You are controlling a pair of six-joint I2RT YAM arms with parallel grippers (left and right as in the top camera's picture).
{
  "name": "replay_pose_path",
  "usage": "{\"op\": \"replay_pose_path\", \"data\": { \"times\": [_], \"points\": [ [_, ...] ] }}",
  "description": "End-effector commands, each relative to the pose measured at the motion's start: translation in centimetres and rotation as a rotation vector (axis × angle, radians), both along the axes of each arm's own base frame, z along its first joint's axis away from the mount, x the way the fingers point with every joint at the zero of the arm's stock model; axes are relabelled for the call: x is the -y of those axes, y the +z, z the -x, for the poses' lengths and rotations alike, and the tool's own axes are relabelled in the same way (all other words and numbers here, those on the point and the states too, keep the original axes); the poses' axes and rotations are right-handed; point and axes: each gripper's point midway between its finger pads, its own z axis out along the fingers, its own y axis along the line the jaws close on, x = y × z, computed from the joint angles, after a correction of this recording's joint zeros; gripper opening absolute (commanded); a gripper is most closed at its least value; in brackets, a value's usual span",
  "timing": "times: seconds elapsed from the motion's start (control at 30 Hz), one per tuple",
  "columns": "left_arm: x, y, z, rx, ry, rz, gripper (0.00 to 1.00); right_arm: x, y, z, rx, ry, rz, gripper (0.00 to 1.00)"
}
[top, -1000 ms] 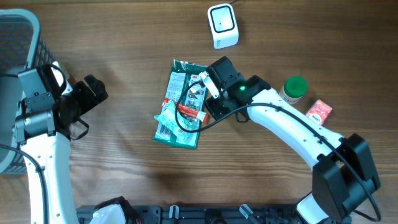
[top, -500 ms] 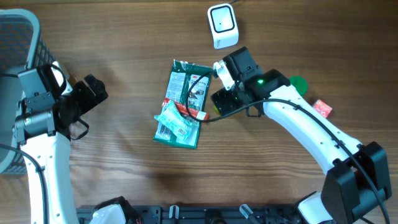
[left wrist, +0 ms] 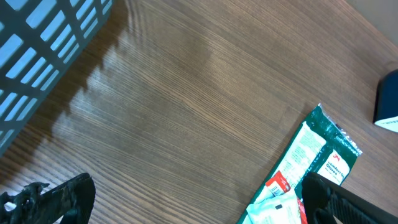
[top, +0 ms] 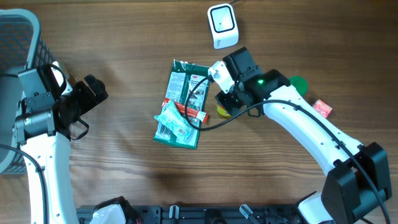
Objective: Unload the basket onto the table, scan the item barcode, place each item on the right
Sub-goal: 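Lower the right gripper and grasp the yellow oil bottle, then lift the yellow bottle and hold it before the scanner window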
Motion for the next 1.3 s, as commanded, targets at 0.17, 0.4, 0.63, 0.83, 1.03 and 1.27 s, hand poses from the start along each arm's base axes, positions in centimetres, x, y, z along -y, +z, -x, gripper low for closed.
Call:
{"op": "replay_pose_path", "data": {
  "times": [0.17, 0.4, 0.63, 0.83, 1.03, 1.27],
  "points": [
    [0.3, 0.1, -0.1, 0.006, -0.026, -0.004, 1.00, 2.8, 1.7, 1.3, -0.099, -0.539, -0.049, 0.37],
    [0.3, 0.1, -0.1, 0.006, -0.026, -0.005, 1.00, 2.8, 1.8, 1.6, -0.104, -0.491, -0.034, 0.98],
    [0.3, 0.1, -0.1, 0.006, -0.026, -0.004, 1.00, 2.1, 0.1, 2.9, -0.187, -0.387, -0.016, 1.00],
    [0.3, 0.1, -0.1, 0.006, -0.026, -0.004, 1.00, 1.9, -3.6, 2.6, -0.245, -0.392, 0.035, 0.75],
    [0.3, 0.1, -0.1, 0.006, -0.026, -0.005, 1.00, 0.9, 0.9, 0.9, -0.155, -0.385, -0.046, 0.38],
    [0.3, 0.1, -0.1, 0.006, -0.026, -0.005, 1.00, -3.8, 14.3, 5.5, -0.464, 0.025, -0.827, 0.19]
  ]
}}
